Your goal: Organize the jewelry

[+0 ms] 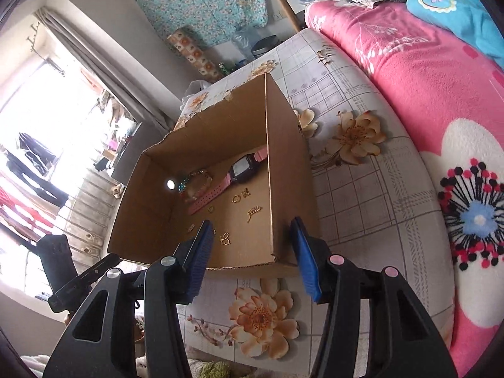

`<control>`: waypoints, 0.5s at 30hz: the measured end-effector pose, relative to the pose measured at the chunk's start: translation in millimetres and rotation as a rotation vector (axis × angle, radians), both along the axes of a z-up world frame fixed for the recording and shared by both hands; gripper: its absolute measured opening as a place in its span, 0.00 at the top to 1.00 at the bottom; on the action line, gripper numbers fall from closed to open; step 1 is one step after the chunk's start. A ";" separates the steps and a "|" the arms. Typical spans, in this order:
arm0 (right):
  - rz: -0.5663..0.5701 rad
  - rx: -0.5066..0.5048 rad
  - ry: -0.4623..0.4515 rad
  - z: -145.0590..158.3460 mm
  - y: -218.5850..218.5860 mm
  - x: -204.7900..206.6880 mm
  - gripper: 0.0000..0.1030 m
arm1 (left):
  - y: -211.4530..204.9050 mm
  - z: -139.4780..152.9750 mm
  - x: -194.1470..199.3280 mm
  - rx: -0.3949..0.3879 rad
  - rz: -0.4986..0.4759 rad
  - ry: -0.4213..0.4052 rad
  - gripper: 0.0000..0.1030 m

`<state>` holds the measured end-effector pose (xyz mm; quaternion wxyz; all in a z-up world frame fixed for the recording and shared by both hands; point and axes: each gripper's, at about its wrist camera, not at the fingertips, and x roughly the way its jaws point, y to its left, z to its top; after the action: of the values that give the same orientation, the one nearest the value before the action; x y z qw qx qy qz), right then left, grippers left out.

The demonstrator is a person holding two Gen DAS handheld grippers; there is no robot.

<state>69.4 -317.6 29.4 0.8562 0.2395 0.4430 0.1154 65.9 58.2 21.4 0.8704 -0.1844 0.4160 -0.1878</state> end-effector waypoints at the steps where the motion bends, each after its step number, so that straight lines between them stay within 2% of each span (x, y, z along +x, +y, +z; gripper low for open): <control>1: 0.004 0.006 -0.006 1.8 1.0 -8.1 0.51 | 0.1 2.0 -6.4 0.010 -0.006 -0.005 0.24; 6: 0.013 0.016 -0.031 2.9 5.5 -41.6 0.51 | 0.8 7.8 -35.3 0.039 -0.023 -0.011 0.24; 11: -0.016 0.018 -0.018 -10.0 4.4 -52.7 0.51 | -0.9 -5.7 -45.3 0.035 -0.024 0.004 0.24; 13: -0.027 0.026 -0.013 -12.0 3.9 -56.1 0.51 | 0.1 -4.9 -51.1 0.041 -0.015 -0.020 0.24; 15: -0.053 -0.019 -0.035 -6.3 5.5 -64.7 0.51 | -0.6 1.5 -61.9 0.072 0.012 -0.074 0.24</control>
<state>4.8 -312.1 23.1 0.8688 0.2410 0.4225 0.0926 3.9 57.5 22.9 0.8924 -0.1484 0.3889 -0.1741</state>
